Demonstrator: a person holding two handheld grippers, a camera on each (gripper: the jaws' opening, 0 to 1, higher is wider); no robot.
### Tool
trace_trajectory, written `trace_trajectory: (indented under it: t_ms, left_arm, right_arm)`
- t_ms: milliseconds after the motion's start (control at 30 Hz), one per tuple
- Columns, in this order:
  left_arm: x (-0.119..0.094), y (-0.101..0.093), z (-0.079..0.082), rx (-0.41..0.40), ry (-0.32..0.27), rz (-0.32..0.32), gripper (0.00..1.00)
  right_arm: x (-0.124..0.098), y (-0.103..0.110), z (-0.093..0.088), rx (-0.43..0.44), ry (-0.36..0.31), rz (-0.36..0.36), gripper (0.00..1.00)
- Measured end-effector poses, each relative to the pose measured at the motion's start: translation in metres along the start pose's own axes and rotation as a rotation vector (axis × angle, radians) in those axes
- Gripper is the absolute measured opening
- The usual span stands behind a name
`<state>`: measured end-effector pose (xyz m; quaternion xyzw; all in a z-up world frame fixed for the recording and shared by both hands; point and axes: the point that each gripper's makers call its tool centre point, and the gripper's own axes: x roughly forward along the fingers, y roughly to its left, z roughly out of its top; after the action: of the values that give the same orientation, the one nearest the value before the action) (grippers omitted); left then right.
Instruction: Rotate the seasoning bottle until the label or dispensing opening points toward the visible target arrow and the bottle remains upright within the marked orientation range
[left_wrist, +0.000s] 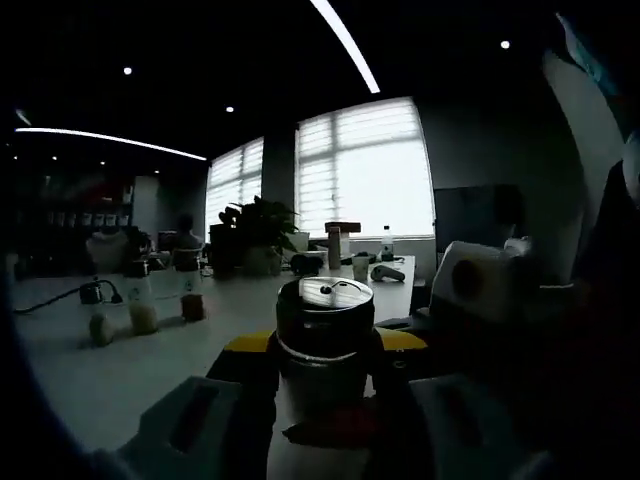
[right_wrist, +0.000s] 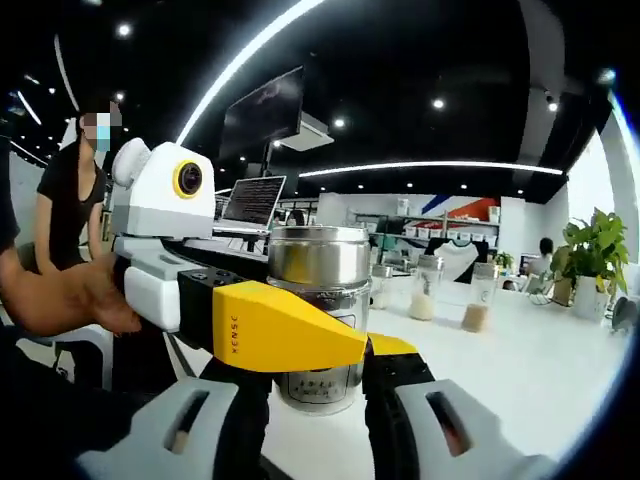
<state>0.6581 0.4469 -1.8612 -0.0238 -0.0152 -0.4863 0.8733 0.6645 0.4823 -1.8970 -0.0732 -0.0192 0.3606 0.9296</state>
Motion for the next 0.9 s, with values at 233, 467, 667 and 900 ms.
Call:
trace_trajectory:
  t_ms: [233, 467, 667, 900]
  left_arm:
    - [-0.006, 0.002, 0.007, 0.017, -0.017, -0.005, 0.37]
    - [-0.017, -0.004, 0.017, 0.019, -0.012, -0.153, 0.37]
    - [-0.026, -0.015, 0.023, -0.021, -0.026, -0.291, 0.37]
    - [-0.024, -0.009, 0.028, -0.049, -0.059, -0.204, 0.37]
  right_arm:
    - [0.002, 0.006, 0.003, 0.013, -0.031, 0.062, 0.33]
    - [-0.006, 0.024, 0.011, 0.072, -0.072, 0.272, 0.33]
    - [-0.010, 0.035, 0.017, 0.148, -0.100, 0.353, 0.32]
    - [-0.007, 0.029, 0.021, 0.112, -0.109, 0.234, 0.32]
